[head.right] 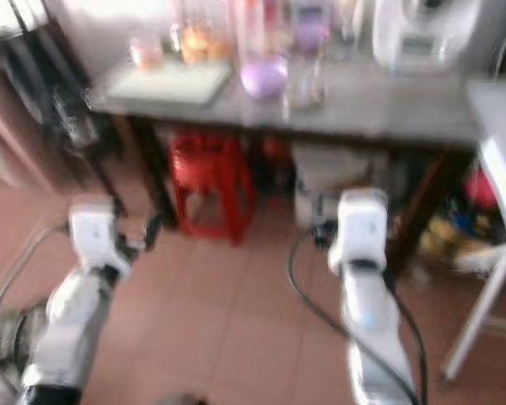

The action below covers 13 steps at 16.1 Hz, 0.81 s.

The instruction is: Setting the table

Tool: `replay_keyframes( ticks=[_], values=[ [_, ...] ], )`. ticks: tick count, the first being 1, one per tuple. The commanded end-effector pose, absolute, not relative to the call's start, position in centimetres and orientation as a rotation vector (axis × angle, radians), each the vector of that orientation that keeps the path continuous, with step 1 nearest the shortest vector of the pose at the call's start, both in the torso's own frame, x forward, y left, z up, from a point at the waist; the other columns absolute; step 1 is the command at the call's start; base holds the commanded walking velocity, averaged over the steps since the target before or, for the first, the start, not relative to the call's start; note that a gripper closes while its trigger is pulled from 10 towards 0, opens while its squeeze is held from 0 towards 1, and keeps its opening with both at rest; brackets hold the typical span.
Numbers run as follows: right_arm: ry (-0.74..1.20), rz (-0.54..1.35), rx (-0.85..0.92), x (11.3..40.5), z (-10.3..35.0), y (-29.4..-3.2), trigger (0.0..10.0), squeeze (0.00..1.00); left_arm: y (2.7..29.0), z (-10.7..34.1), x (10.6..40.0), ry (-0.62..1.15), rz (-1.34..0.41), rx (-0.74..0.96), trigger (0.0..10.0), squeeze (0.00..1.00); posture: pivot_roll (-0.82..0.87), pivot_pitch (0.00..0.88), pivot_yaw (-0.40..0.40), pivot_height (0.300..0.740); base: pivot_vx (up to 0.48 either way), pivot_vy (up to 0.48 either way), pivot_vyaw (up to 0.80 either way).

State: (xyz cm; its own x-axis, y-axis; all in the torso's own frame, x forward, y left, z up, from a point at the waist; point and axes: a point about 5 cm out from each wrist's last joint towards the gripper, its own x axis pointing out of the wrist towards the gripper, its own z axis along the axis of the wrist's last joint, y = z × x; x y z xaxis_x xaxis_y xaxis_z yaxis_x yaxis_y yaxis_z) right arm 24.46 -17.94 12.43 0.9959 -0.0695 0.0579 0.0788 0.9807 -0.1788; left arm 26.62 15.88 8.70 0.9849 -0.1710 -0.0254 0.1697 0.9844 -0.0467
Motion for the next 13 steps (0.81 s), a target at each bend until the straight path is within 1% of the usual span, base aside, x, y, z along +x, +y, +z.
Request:
replay_keyframes(
  ticks=[1,3,7,13],
  values=[
    [-0.054,-0.077,-0.161,24.79,12.77,-18.01,10.0,0.00,15.96,9.31,27.02,0.013,-0.169,-0.037,10.0,0.00,-0.06,0.000,0.046,0.740,0.000,0.000,0.00],
    [-0.055,-0.067,-0.169,24.94,12.88,-17.93,10.0,0.00,15.60,9.32,26.98,0.012,-0.184,-0.044,10.0,0.00,-0.07,0.000,0.049,0.740,0.000,-0.368,-0.67],
    [-0.057,-0.053,-0.159,24.89,12.96,-18.06,10.0,0.00,15.72,9.08,26.85,0.023,-0.185,-0.042,10.0,0.00,-0.07,0.000,0.046,0.740,0.000,-0.430,-0.65],
    [-0.072,-0.022,-0.165,25.37,13.10,-17.51,10.0,0.00,15.28,9.56,27.19,0.008,-0.181,-0.057,10.0,0.00,-0.06,0.000,0.034,0.740,0.000,-0.466,0.00]
  ],
)
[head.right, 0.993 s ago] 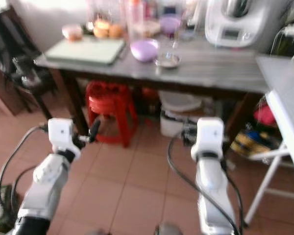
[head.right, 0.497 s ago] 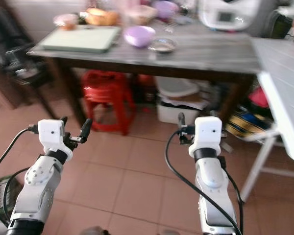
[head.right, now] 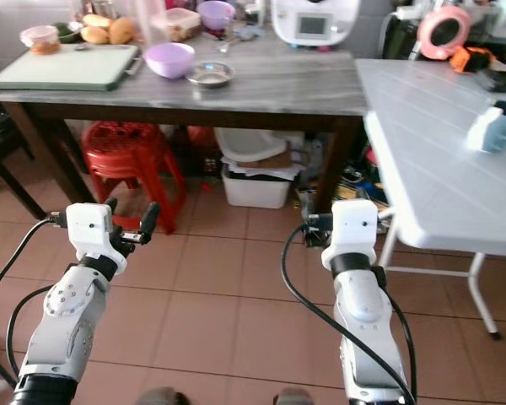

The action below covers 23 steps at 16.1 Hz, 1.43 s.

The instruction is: Setting the table

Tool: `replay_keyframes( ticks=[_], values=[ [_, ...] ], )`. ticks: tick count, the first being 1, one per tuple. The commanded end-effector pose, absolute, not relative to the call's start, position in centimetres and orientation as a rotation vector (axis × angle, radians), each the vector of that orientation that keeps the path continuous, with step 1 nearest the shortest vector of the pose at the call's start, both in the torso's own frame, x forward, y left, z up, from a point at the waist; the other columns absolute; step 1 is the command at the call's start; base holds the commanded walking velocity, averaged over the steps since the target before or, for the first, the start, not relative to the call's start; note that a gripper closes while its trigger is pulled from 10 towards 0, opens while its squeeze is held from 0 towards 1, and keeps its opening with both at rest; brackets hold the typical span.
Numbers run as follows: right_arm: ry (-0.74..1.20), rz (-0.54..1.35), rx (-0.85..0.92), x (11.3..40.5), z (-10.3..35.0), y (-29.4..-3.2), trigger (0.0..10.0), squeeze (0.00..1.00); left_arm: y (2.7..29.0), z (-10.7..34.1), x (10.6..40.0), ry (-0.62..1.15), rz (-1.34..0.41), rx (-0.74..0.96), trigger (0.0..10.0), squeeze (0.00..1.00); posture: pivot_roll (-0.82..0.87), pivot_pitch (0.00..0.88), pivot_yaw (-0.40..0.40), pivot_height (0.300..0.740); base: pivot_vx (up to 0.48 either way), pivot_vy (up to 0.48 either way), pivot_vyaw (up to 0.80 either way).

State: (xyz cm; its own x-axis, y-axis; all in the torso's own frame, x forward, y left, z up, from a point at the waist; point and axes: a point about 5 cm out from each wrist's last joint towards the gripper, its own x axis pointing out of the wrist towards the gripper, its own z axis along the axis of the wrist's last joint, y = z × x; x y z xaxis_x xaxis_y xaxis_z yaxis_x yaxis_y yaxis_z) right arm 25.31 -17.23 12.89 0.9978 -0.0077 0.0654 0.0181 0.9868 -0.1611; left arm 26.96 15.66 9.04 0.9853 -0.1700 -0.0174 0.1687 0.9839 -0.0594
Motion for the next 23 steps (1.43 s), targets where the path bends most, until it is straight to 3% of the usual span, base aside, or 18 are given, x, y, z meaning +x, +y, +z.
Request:
replay_keyframes(
  ticks=[1,18,23],
  values=[
    [-0.075,-0.022,-0.159,25.48,13.09,-17.46,10.0,0.00,15.25,9.63,27.25,0.004,-0.176,-0.058,10.0,0.00,-0.05,0.000,0.036,0.740,0.000,-0.480,0.00],
    [-0.089,-0.011,-0.151,25.85,12.97,-16.82,10.0,0.00,14.56,9.60,27.03,0.009,-0.193,-0.055,10.0,0.00,-0.05,0.000,0.048,0.740,0.000,-0.480,0.00],
    [-0.087,-0.006,-0.151,25.88,12.94,-16.79,10.0,0.00,14.27,9.98,27.07,-0.021,-0.226,-0.077,10.0,0.00,-0.05,0.000,0.044,0.740,0.000,-0.065,0.00]
  ],
)
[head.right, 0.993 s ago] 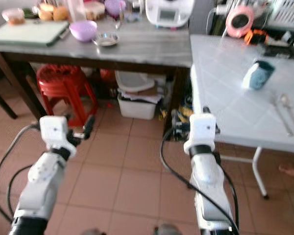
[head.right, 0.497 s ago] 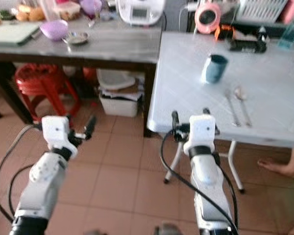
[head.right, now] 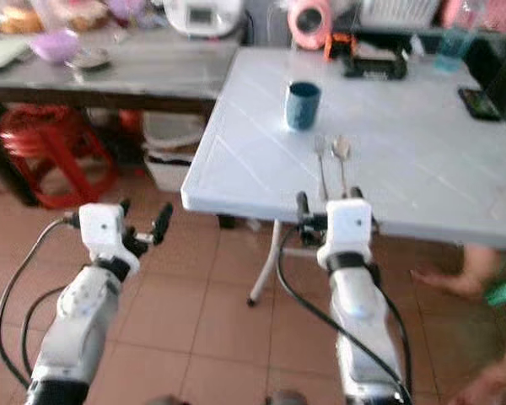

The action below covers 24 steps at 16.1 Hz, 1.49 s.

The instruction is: Setting the table

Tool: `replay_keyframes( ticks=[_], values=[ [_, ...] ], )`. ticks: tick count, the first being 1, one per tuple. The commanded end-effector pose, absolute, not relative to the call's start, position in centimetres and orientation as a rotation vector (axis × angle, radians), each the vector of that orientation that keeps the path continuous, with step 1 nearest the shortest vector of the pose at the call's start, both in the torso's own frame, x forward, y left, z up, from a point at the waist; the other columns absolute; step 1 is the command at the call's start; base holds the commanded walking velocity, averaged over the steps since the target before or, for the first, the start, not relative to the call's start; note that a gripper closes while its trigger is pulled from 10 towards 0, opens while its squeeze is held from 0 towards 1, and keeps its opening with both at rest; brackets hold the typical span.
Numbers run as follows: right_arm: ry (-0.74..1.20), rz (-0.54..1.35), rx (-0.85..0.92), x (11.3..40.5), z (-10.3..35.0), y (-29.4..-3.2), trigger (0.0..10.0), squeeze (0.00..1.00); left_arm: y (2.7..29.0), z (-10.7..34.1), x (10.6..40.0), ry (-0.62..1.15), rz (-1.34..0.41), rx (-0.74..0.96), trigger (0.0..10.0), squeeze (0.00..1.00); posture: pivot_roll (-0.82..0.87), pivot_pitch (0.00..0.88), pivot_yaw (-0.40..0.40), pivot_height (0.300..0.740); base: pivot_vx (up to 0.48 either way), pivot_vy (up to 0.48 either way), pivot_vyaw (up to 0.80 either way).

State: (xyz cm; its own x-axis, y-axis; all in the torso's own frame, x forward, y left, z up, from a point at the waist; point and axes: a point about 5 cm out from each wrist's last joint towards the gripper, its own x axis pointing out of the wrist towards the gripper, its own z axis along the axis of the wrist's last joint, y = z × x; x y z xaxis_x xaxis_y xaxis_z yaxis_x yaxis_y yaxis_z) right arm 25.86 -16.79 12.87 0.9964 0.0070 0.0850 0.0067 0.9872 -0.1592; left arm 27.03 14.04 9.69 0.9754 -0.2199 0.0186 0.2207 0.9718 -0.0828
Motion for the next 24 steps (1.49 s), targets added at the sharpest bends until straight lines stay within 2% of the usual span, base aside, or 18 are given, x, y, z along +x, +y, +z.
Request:
replay_keyframes(
  ticks=[1,10,13,18,24],
  values=[
    [-0.087,-0.006,-0.154,25.86,12.94,-16.81,10.0,0.00,14.27,10.06,27.06,-0.027,-0.230,-0.070,10.0,0.00,-0.04,0.000,0.043,0.740,0.000,0.000,0.00],
    [-0.073,0.003,-0.147,25.95,12.61,-16.58,10.0,0.00,13.91,10.24,27.06,-0.045,-0.270,-0.081,10.0,0.00,-0.04,0.000,0.039,0.740,0.411,0.000,0.00],
    [-0.078,0.006,-0.127,26.14,12.71,-16.35,10.0,0.00,13.70,10.38,27.14,-0.050,-0.274,-0.089,10.0,0.00,-0.04,0.000,0.042,0.740,0.480,0.000,-0.59],
    [-0.071,0.006,-0.136,26.10,12.57,-16.33,10.0,0.00,13.58,10.20,26.99,-0.041,-0.280,-0.097,10.0,0.00,-0.04,0.000,0.040,0.740,0.438,0.000,0.00],
    [-0.062,0.011,-0.136,26.05,12.36,-16.16,10.0,0.00,13.76,9.97,26.66,-0.031,-0.293,-0.104,10.0,0.00,-0.04,0.000,0.036,0.740,0.041,0.000,-0.35]
  ],
)
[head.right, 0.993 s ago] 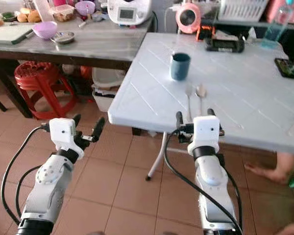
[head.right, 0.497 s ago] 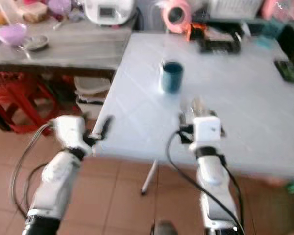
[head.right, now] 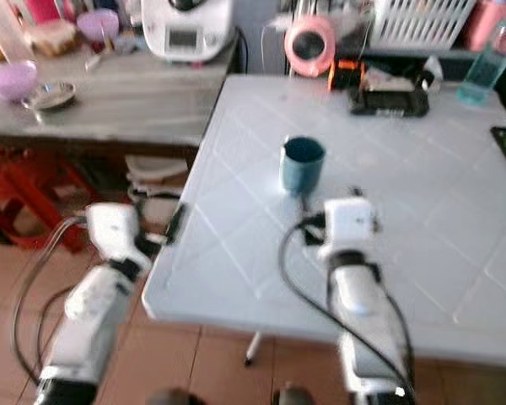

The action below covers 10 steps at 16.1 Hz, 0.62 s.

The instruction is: Setting the table

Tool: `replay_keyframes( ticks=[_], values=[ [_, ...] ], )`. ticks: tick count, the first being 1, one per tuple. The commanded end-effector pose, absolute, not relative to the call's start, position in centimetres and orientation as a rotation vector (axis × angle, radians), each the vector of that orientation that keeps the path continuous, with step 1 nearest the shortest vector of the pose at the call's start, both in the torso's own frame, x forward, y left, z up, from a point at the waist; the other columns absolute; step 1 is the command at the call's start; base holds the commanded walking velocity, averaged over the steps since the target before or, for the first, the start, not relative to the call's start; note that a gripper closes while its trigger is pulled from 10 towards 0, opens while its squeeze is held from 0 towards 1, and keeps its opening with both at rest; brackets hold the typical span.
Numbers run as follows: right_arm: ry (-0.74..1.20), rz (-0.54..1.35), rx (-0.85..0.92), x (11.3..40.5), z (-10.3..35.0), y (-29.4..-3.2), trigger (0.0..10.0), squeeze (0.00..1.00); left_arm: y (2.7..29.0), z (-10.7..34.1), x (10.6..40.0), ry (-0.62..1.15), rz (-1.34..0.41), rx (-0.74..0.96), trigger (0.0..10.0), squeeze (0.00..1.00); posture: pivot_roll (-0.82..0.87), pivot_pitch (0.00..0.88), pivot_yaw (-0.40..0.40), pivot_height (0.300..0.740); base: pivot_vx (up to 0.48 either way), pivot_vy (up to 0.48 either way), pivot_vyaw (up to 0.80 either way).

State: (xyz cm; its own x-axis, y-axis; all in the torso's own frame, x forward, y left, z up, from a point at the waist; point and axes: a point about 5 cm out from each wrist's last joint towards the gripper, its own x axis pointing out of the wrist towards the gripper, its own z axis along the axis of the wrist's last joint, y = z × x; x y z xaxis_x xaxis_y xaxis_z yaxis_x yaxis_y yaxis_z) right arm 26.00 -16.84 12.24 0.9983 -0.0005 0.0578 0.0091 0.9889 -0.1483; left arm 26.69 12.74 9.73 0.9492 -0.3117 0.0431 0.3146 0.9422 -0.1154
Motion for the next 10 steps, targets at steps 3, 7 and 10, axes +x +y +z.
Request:
replay_keyframes(
  ticks=[3,7,10],
  values=[
    [-0.051,0.010,-0.134,26.0,12.2,-16.1,10.0,0.00,13.9,9.9,26.6,-0.025,-0.302,-0.105,10.0,0.00,-0.03,0.000,0.033,0.740,0.000,0.000,-0.53],
    [-0.022,0.010,-0.134,26.0,11.6,-16.1,10.0,0.00,13.6,9.8,26.4,-0.013,-0.331,-0.103,10.0,0.00,-0.03,0.000,0.027,0.740,0.000,0.000,-0.74],
    [0.013,0.008,-0.130,26.1,11.1,-16.2,10.0,0.00,13.7,9.7,26.5,0.001,-0.331,-0.090,10.0,0.00,-0.03,0.005,0.029,0.740,0.000,0.000,0.00]
  ],
)
